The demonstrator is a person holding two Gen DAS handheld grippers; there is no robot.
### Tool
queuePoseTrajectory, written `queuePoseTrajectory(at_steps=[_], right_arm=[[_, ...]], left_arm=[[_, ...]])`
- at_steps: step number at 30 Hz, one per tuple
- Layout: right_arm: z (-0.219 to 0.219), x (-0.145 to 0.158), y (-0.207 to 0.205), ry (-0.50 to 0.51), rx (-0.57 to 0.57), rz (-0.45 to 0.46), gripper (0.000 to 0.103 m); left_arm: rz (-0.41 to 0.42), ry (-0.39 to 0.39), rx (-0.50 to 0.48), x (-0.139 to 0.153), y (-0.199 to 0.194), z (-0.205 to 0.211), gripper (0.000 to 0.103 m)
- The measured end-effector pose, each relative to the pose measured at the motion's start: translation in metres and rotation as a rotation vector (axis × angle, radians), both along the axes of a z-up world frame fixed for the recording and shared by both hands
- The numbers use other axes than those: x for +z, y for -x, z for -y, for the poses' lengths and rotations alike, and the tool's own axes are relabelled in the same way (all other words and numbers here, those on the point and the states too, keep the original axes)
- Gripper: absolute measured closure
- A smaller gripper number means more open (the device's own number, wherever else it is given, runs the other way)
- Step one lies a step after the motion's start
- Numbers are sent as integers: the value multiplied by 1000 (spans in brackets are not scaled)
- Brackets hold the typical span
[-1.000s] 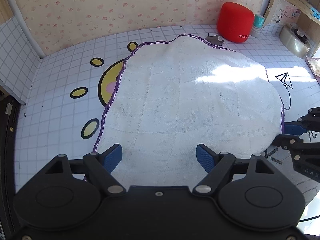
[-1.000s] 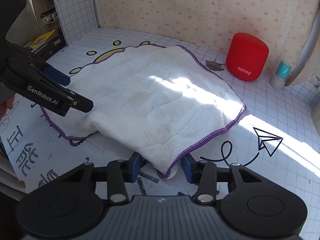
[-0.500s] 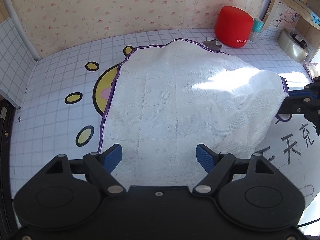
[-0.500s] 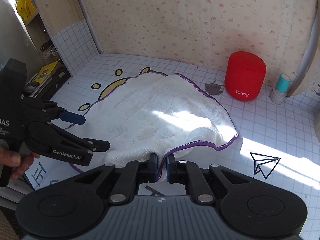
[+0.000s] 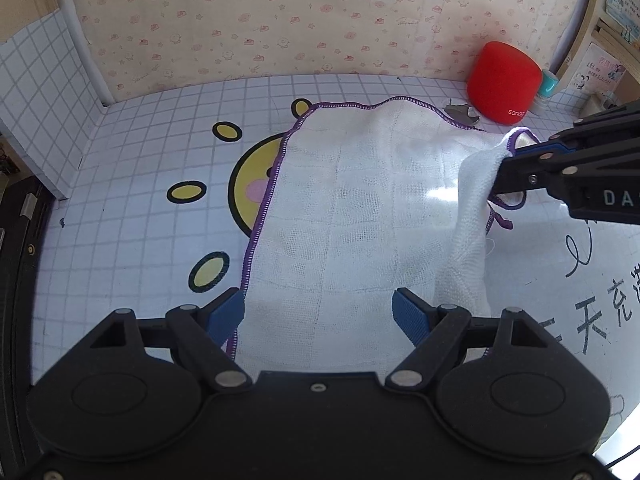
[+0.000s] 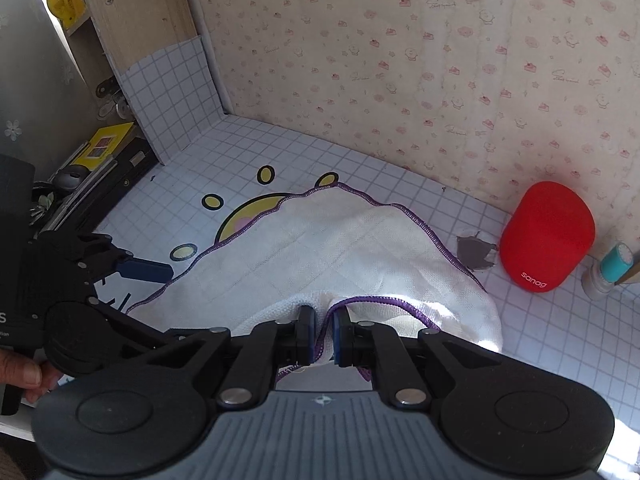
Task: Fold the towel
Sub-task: 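Grasp the towel edge with the right gripper and lift it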
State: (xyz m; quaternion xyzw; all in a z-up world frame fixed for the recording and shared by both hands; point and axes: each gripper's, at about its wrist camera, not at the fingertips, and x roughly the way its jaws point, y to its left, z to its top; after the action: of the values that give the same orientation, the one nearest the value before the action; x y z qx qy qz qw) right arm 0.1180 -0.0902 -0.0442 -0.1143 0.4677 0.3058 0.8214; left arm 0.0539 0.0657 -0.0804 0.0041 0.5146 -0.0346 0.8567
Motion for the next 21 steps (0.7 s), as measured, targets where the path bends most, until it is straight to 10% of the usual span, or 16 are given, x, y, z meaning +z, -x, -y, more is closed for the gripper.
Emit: queuePoseTrajectory(at_steps=[10, 21], right_arm=[[-29, -23, -29, -39, 19, -41, 68], [2, -3, -7, -24, 9, 18, 68]], left_arm=[[-17, -17, -10, 0, 8, 3, 21], [-14, -13, -3, 3, 8, 0, 21]])
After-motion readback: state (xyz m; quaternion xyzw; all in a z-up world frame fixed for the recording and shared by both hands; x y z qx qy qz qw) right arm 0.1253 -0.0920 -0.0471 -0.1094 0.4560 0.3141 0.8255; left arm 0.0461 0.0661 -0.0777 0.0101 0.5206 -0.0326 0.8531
